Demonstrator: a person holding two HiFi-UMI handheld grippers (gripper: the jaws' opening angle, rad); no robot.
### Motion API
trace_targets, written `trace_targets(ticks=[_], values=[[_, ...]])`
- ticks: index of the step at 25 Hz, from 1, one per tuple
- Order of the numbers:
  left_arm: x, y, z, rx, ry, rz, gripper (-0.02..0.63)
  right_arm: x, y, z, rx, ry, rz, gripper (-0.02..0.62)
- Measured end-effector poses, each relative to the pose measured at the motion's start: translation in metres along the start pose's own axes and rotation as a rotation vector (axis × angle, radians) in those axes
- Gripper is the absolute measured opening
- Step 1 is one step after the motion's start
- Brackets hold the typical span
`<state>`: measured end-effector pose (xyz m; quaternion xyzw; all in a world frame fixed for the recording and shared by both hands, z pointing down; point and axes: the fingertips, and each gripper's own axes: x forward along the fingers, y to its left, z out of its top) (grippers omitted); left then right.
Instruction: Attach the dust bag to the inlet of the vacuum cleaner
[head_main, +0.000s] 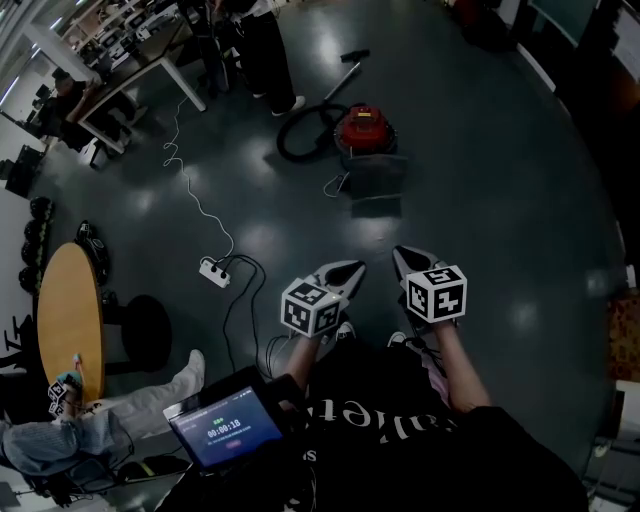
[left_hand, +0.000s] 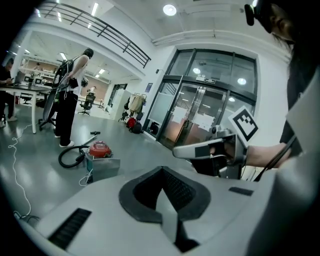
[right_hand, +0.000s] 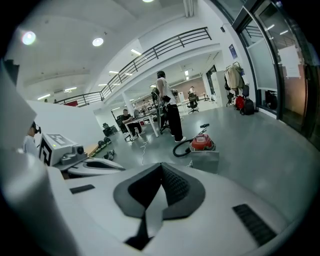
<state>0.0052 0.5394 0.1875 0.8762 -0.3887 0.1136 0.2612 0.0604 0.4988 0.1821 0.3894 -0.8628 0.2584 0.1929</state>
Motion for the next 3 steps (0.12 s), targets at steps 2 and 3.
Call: trace_targets(ticks=[2, 3], values=[[-0.003, 0.0036, 0.0006, -0.004, -0.003, -0.008, 0.005, 0.0045, 0.0026, 0.0005, 0.002, 0.003, -0.006, 0.017], [-0.0045, 0.0054, 0.0008, -0.006, -0.004, -0.012, 0.005, 0.0066, 0.004, 0.0004, 0.003, 0.005, -0.008, 0.017]])
